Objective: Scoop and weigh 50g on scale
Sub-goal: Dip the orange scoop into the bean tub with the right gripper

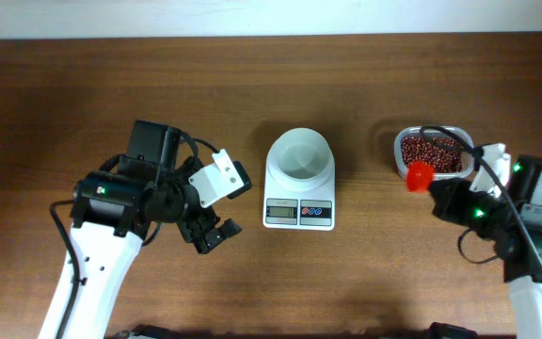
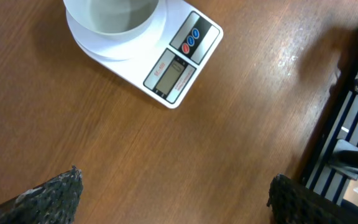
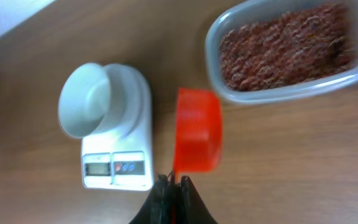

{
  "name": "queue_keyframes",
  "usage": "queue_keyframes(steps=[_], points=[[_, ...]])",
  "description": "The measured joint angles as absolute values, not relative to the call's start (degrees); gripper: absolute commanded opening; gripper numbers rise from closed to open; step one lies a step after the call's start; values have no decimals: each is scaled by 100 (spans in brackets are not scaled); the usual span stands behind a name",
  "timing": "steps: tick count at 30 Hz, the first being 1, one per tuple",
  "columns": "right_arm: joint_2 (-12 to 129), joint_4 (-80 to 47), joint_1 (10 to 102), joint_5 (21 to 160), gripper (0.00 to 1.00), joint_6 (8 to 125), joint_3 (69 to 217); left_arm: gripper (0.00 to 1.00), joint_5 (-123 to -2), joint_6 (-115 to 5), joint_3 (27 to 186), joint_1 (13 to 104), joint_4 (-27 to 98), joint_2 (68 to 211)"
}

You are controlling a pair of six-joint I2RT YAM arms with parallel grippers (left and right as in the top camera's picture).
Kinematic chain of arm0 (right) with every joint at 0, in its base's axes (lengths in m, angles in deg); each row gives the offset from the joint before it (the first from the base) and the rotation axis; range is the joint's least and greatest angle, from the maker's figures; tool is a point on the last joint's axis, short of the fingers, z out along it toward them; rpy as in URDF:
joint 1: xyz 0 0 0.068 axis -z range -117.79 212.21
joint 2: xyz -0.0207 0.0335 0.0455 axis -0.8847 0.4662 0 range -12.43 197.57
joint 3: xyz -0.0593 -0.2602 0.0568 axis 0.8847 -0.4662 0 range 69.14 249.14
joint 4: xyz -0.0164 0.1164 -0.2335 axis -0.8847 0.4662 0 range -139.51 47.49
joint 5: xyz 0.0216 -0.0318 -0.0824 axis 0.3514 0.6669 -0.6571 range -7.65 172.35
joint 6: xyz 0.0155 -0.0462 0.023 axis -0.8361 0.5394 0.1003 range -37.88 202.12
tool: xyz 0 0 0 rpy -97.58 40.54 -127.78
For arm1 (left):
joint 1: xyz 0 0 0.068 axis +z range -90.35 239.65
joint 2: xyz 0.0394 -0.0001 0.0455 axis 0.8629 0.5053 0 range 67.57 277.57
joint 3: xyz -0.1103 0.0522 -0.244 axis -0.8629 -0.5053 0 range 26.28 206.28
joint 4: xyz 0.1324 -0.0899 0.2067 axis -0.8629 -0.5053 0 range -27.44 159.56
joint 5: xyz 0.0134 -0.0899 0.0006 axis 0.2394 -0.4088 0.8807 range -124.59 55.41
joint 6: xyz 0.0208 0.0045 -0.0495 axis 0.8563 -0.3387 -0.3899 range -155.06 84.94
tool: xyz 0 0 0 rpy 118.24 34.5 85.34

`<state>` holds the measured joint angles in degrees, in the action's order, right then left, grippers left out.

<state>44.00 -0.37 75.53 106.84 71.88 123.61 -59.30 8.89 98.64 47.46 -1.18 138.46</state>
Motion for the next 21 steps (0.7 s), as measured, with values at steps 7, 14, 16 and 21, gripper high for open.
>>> queue_keyframes(steps=[7, 14, 16, 21], points=[[5302, -54, 7553, 9336, 4, 7669, 13096, 99, -5928, 889, 9864, 4746, -116, 13848], [7092, -1038, 7553, 9143, 4, 7763, 13096, 99, -5928, 889, 9866, 4746, -116, 13848], [7462, -1145, 7553, 9283, 4, 7760, 13096, 99, -5930, 889, 9866, 4746, -118, 13846], [7897, -1385, 7558, 10037, 4, 7767, 13102, 99, -5930, 889, 9866, 4746, -118, 13846]])
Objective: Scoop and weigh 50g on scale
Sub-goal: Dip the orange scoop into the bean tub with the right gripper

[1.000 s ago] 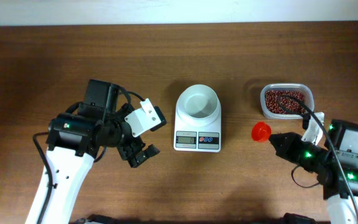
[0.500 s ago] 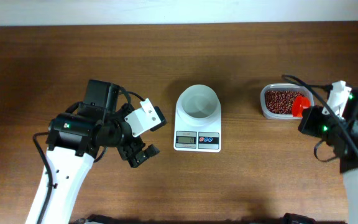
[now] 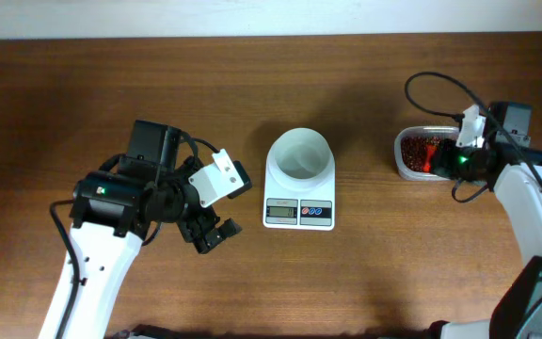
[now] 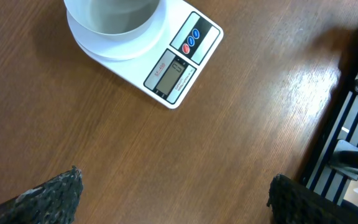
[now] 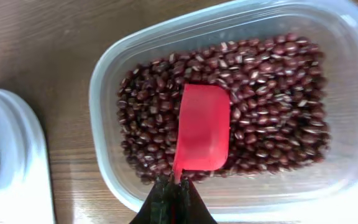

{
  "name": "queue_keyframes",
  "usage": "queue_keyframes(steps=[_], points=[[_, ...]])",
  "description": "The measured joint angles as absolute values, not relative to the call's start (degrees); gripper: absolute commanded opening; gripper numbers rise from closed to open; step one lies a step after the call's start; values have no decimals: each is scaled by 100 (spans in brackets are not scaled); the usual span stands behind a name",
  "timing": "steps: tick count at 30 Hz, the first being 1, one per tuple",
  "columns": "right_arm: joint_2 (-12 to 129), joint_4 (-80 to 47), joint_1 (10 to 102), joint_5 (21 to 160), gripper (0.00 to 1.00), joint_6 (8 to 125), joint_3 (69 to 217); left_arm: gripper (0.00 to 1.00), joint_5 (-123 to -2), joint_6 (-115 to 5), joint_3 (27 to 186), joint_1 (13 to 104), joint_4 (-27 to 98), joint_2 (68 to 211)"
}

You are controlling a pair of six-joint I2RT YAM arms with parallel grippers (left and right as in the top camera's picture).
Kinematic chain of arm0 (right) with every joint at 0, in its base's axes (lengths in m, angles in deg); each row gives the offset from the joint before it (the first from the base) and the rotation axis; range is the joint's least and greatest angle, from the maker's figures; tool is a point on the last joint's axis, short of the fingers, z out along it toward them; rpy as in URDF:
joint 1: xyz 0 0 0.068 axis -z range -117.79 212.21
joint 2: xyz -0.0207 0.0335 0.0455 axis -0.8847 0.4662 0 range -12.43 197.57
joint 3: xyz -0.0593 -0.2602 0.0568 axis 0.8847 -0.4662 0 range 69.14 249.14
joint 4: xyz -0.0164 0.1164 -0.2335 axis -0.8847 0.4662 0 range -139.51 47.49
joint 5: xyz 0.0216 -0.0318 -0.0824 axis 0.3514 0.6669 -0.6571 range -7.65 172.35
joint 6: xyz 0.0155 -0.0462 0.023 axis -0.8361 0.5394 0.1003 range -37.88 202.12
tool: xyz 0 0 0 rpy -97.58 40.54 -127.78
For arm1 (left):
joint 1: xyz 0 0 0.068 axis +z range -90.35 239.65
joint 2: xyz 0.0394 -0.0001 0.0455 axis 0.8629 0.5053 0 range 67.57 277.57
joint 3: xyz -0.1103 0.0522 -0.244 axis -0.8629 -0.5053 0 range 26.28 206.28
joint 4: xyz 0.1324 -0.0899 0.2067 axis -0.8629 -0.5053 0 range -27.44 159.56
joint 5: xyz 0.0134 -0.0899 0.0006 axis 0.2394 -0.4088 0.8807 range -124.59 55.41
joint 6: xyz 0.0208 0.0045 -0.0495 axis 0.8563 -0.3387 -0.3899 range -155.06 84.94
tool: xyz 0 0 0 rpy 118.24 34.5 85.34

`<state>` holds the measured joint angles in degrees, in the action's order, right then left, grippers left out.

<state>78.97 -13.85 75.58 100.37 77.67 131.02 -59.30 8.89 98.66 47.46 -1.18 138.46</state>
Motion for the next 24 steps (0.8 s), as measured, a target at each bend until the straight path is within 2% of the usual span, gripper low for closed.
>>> queue_keyframes(steps=[6, 13, 24], points=[[7936, -1394, 7602, 10204, 4, 7754, 13102, 99, -5930, 889, 9866, 4746, -118, 13846], [7969, -1326, 8345, 11316, 4, 7605, 13102, 99, -5930, 889, 9866, 4746, -118, 13848], [7969, -1250, 8957, 12090, 4, 7588, 13102, 99, -5930, 889, 9866, 4746, -118, 13846]])
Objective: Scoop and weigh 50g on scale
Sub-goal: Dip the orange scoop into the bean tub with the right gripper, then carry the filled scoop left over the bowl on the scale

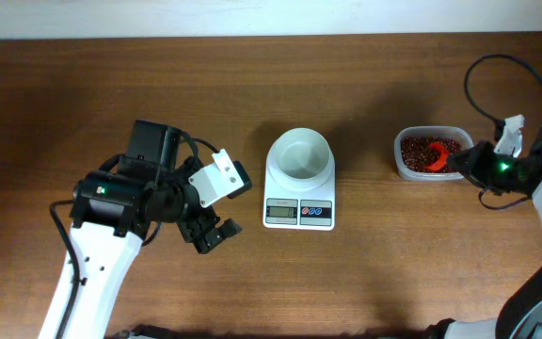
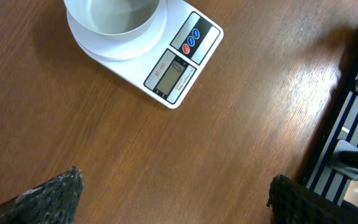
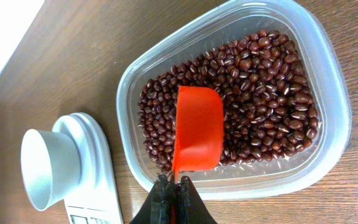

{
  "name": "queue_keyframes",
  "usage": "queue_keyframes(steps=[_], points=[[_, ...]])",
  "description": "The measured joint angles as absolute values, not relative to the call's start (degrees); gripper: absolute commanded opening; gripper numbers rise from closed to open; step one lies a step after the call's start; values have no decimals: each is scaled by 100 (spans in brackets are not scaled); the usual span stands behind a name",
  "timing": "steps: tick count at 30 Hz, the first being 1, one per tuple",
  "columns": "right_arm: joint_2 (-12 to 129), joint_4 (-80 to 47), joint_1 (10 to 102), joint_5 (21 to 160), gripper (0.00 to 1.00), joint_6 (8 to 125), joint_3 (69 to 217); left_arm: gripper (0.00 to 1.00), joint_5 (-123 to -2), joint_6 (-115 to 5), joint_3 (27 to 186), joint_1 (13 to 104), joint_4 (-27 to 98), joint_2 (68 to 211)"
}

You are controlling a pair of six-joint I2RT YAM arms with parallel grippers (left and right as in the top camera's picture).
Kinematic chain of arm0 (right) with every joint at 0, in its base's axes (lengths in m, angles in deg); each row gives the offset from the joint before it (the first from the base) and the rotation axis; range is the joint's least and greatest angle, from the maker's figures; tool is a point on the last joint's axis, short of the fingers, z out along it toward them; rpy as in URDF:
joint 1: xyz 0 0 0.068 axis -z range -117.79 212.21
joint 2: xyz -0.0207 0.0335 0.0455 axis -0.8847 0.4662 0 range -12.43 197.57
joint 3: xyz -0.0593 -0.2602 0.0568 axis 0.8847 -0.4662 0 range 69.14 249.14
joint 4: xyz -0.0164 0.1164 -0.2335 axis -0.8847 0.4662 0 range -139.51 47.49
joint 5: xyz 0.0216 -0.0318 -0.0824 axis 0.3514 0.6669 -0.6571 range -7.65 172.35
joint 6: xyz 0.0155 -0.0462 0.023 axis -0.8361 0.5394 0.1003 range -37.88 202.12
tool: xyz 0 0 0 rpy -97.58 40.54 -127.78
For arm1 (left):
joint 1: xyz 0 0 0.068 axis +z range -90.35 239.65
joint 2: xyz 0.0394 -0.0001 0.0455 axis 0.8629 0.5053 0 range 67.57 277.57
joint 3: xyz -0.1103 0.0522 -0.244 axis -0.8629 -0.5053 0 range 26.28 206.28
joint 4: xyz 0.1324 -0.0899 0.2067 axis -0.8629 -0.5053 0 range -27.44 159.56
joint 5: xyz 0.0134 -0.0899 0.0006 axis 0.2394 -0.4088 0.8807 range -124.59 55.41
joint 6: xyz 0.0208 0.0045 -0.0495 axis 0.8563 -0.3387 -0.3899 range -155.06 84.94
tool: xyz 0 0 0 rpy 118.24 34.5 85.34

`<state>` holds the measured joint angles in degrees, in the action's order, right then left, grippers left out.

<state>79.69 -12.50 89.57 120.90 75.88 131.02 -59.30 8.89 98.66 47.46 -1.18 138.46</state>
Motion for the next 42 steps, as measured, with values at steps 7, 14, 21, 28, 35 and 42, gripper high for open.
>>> queue_keyframes(steps=[7, 14, 21, 28, 35, 42], points=[[7969, -1248, 9000, 12256, 4, 7494, 13102, 99, -5930, 889, 9866, 4746, -118, 13846], [7969, -1248, 9005, 12260, 4, 7293, 13102, 99, -5930, 889, 9866, 4746, -118, 13846], [7969, -1143, 9370, 12599, 4, 7144, 13102, 99, -5930, 889, 9866, 4746, -118, 13846], [7969, -924, 9612, 12898, 4, 7133, 13102, 99, -5930, 889, 9866, 4746, -120, 13846], [7969, -924, 9615, 13476, 4, 7133, 13102, 99, -5930, 889, 9866, 4746, -118, 13846], [7969, -902, 9615, 13956, 4, 7131, 13102, 99, -5930, 889, 9866, 4746, -118, 13846]])
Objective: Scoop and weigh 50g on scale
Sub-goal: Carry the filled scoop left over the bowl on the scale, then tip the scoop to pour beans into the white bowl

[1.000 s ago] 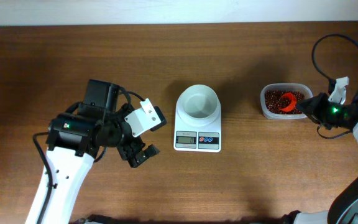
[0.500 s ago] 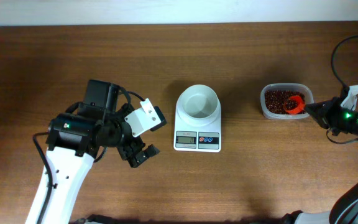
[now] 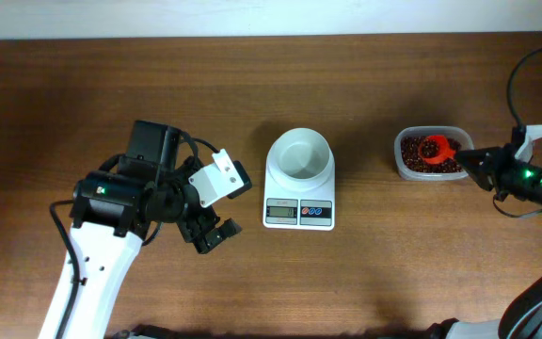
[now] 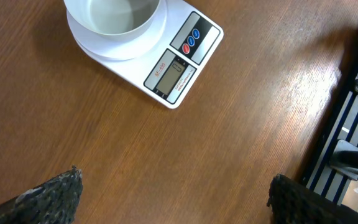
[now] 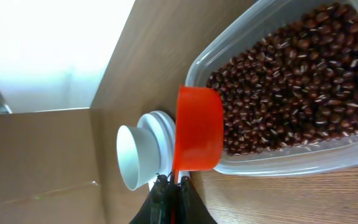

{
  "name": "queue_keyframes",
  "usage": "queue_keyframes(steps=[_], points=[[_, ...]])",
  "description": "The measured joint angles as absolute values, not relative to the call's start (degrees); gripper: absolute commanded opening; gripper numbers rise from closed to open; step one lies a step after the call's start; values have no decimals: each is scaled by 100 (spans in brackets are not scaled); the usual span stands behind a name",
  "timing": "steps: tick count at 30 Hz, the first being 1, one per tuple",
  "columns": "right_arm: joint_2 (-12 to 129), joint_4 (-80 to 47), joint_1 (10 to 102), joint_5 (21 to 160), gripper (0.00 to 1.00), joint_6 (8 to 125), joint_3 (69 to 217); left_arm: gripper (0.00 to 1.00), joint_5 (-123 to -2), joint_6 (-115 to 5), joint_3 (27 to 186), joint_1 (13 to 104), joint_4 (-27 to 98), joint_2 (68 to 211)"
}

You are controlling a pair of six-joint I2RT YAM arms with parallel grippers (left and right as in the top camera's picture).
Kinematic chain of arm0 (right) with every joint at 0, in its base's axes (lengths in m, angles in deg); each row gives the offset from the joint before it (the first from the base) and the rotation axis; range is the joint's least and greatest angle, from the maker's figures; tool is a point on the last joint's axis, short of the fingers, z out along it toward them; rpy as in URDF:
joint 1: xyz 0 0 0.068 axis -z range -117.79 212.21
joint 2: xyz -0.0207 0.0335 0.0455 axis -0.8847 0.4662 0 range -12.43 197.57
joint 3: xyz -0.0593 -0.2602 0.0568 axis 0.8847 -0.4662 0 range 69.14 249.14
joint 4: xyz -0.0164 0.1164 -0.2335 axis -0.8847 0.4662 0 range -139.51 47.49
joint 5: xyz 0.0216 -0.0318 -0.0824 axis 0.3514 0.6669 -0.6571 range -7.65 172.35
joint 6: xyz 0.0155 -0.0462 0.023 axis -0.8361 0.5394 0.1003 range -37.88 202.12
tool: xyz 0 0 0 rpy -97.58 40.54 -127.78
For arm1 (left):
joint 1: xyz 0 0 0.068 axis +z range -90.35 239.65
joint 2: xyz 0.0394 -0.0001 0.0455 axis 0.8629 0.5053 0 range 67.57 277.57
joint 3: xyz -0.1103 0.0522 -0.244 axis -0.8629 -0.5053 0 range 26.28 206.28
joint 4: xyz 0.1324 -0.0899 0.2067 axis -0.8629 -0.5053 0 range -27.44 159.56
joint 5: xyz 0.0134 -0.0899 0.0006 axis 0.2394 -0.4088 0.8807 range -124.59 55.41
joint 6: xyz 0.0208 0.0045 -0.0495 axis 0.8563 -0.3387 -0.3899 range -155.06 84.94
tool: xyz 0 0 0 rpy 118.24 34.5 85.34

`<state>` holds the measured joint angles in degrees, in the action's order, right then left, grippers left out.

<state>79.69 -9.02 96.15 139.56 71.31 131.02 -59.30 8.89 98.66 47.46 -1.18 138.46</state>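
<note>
A white scale [image 3: 299, 196] stands mid-table with an empty white cup [image 3: 300, 155] on its platform. At the right is a clear tub of red beans [image 3: 429, 154]. A red scoop [image 3: 435, 148] with beans in it hangs above the tub, my right gripper [image 3: 478, 167] shut on its handle. The right wrist view shows the scoop [image 5: 197, 127] level over the tub's near rim, the cup [image 5: 137, 155] beyond. My left gripper [image 3: 213, 235] is open over bare table left of the scale, its fingertips [image 4: 51, 193] wide apart.
The scale's display and buttons [image 4: 182, 59] face the front edge. The table's far edge meets a pale wall at the top. A black frame [image 4: 353, 118] stands off the table's side in the left wrist view.
My right gripper has drawn back to the right and tipped, so the scoop now sits level above the beans with beans in it. The left arm has not moved.
The right gripper held the empty scoop just left of the tub. Then the scoop lay down among the beans. Then it was tilted in the tub, and now it is raised with beans inside. The left gripper stayed open throughout.
</note>
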Motion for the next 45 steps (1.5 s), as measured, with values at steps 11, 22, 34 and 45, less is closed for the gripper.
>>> queue_keyframes(steps=[11, 22, 34, 45], points=[[7969, -837, 9009, 14219, 4, 7070, 13102, 99, -5930, 889, 9866, 4746, -118, 13846], [7978, -2155, 7505, 14549, 4, 6139, 13107, 99, -5930, 889, 9868, 4746, -118, 13848], [7980, -3158, 5672, 13231, 4, 5992, 13107, 99, -5930, 889, 9870, 4746, -118, 13848], [7980, -3204, 4734, 12029, 4, 7896, 13107, 99, -5930, 889, 9870, 4746, -120, 13848]])
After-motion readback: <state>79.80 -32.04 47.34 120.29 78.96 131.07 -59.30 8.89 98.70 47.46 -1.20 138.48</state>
